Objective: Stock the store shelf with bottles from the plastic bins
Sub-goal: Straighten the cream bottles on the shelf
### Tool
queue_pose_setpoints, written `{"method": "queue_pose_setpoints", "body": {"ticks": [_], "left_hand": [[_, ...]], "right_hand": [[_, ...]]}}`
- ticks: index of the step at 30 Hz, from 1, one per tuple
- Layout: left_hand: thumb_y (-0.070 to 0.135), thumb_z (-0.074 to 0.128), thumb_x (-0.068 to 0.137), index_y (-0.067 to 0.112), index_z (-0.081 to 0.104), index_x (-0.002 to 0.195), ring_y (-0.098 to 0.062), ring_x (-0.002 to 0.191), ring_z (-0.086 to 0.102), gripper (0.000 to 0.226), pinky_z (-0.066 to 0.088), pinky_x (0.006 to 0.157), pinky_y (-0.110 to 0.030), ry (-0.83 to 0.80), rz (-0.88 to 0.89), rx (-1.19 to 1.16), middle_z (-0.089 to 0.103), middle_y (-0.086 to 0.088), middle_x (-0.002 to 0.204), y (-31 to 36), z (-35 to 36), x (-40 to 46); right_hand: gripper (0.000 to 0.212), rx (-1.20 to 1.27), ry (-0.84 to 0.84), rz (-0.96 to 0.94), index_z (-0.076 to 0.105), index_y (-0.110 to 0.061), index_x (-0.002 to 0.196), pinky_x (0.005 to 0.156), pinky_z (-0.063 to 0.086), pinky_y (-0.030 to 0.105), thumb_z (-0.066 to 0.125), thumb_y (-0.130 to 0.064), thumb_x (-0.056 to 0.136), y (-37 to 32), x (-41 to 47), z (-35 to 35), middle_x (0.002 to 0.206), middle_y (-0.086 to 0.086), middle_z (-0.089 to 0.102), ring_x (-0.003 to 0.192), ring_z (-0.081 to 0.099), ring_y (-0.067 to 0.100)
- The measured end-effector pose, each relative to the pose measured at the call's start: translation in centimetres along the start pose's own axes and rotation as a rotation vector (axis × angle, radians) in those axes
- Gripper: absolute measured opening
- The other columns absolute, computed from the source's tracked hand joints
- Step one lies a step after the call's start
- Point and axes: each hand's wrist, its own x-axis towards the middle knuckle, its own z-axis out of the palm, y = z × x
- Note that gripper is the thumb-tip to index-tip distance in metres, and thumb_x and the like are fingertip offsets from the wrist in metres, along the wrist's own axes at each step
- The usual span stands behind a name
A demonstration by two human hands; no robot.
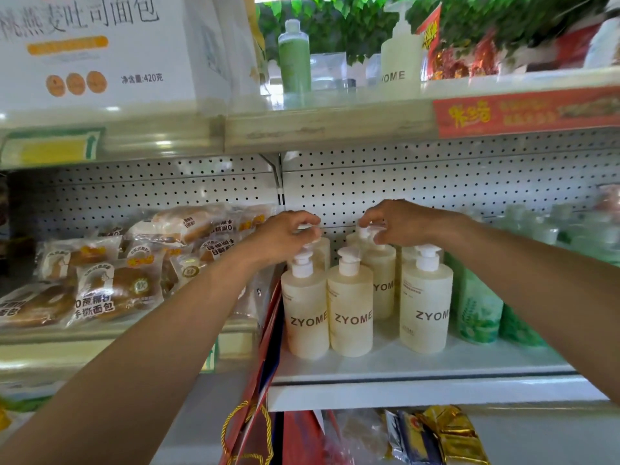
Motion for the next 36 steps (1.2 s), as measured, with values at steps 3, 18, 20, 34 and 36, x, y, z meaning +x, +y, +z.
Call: {"method": "queue_pose_setpoints", "body": {"ticks": [3, 18, 20, 34, 36], "left_hand": [[0.030, 0.054, 0.097, 0.027, 0.060, 0.128, -0.011, 0.118, 0.054, 0.031, 0.043, 0.100, -0.028, -0.023, -0.033, 0.115, 0.057, 0.005, 0.135, -0.3, -0.1, 1.3], [0.030, 0.055, 0.097, 0.025, 0.064, 0.125, -0.001, 0.105, 0.051, 0.030, 0.036, 0.088, -0.019, -0.043, -0.053, 0.081, 0.061, 0.008, 0.130, -0.9, -0.1, 1.1], [0.029, 0.055, 0.097, 0.024, 0.063, 0.126, -0.002, 0.104, 0.052, 0.031, 0.037, 0.089, -0.019, -0.045, -0.047, 0.088, 0.062, 0.007, 0.130, -0.9, -0.1, 1.1], [0.026, 0.054, 0.097, 0.027, 0.062, 0.126, -0.004, 0.106, 0.051, 0.030, 0.036, 0.088, -0.019, -0.083, -0.044, 0.114, 0.059, 0.008, 0.130, -1.2, -0.5, 1.5], [0.028, 0.055, 0.097, 0.028, 0.064, 0.122, -0.005, 0.107, 0.054, 0.027, 0.038, 0.084, -0.018, -0.075, -0.035, 0.078, 0.062, 0.011, 0.124, -1.4, -0.7, 1.9]], "right_hand": [[0.048, -0.040, -0.022, -0.004, 0.050, -0.019, 0.138, 0.106, 0.038, 0.033, 0.060, -0.011, 0.092, 0.6, 0.9, 0.5, 0.146, 0.004, 0.042, 0.130, 0.045, 0.022], [0.020, 0.207, 0.087, 0.026, 0.065, -0.020, 0.100, 0.061, 0.050, 0.026, 0.075, -0.020, 0.083, 0.9, 3.2, 1.8, 0.099, -0.008, 0.049, 0.069, 0.068, 0.017], [0.017, 0.214, 0.087, 0.022, 0.065, -0.019, 0.098, 0.054, 0.045, 0.021, 0.074, -0.020, 0.084, 0.3, 3.3, 1.9, 0.090, -0.009, 0.051, 0.062, 0.065, 0.014], [0.020, 0.305, 0.022, -0.067, 0.073, -0.016, 0.099, 0.070, 0.056, 0.026, 0.066, -0.032, 0.090, -1.8, 4.7, 1.9, 0.098, 0.004, 0.070, 0.084, 0.070, 0.021], [0.023, 0.272, 0.129, -0.064, 0.073, -0.015, 0.101, 0.079, 0.048, 0.026, 0.057, -0.030, 0.096, -1.2, 5.1, 1.2, 0.111, 0.004, 0.069, 0.098, 0.064, 0.019]]}}
